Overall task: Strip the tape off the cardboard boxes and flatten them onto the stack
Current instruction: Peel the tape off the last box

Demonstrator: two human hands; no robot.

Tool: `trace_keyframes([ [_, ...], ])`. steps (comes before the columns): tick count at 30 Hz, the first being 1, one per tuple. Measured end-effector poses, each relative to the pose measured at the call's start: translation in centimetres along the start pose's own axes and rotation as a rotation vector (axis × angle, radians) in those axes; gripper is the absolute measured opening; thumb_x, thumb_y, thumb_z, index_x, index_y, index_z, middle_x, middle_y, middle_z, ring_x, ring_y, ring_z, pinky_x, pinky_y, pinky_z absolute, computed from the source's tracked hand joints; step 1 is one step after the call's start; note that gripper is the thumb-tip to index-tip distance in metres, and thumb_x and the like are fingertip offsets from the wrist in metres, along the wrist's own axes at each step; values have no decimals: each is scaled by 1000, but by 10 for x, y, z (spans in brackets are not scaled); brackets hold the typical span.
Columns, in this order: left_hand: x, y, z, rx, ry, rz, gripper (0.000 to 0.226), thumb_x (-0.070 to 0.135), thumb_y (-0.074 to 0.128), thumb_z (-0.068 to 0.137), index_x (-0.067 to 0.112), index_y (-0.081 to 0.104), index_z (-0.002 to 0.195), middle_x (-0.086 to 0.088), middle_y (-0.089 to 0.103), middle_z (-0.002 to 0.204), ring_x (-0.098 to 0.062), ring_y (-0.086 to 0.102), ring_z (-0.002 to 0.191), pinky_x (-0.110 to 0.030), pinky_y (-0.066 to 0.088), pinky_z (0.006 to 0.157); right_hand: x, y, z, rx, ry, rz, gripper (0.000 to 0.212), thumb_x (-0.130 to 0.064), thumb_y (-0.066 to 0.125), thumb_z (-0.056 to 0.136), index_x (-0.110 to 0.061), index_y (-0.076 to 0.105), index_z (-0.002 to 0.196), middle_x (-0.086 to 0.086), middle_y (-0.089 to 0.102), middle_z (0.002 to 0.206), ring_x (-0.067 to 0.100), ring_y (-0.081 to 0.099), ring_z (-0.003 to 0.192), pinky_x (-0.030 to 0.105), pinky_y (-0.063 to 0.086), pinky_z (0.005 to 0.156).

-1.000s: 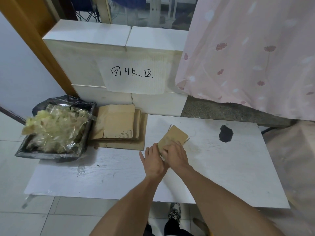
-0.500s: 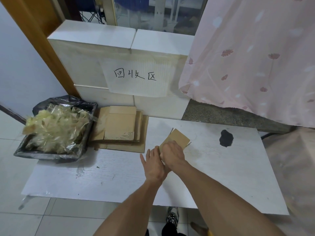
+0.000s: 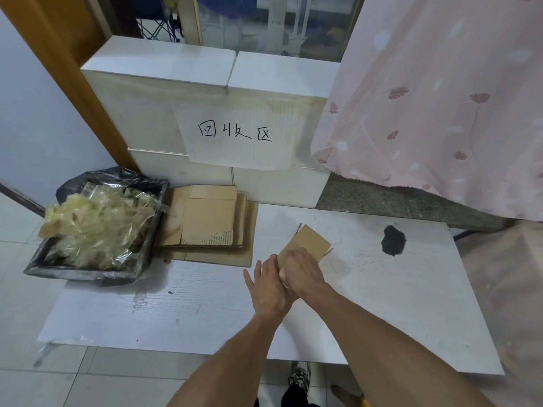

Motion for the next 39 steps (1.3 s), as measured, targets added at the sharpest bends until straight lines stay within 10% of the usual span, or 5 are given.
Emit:
trace_keyframes([
  [10, 5, -5, 11, 20, 58, -107, 73, 54, 59, 77, 25, 31, 138, 10, 44, 139, -22, 21, 148, -54, 4, 121, 12, -2, -12, 141, -40, 191, 29, -25, 48, 95, -16, 54, 122, 2, 53, 124, 22, 45, 116, 33, 43, 86],
  [17, 10, -16, 9, 88, 93, -298, 51, 39, 66, 73, 23, 40, 114, 10, 48, 108, -18, 49, 108, -51, 30, 109, -2, -6, -15, 133, -203, 31, 31, -17, 48, 98, -24, 50, 128, 0, 47, 123, 21, 44, 106, 34, 42, 90],
  [26, 8, -10, 9, 40, 23, -303, 70, 54, 78, 57, 38, 35, 110, 19, 48, 110, -2, 49, 108, -44, 6, 122, -2, -7, -9, 65, -252, -71, 33, -9, 59, 90, -17, 50, 120, 4, 45, 118, 23, 46, 103, 33, 41, 80],
  [31, 8, -10, 10, 37, 9, -249, 71, 54, 78, 58, 37, 36, 113, 20, 47, 108, -6, 48, 116, -45, 4, 119, -11, -12, -5, 110, -271, -166, 26, -6, 59, 88, -12, 55, 113, 4, 45, 112, 25, 48, 102, 33, 36, 68],
  [39, 16, -3, 16, 29, -9, -25, 62, 45, 64, 82, 27, 32, 132, 10, 42, 137, -23, 8, 152, -61, -2, 118, -3, -15, -24, 221, -199, -199, 31, -9, 44, 93, -12, 43, 124, 10, 45, 122, 29, 38, 114, 39, 37, 91],
])
Point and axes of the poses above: each hand's wrist, its own z-axis towards the middle knuckle, its own y-axis out of the palm, x = y × z, the point moved 10 cm from there along z, towards the middle knuckle
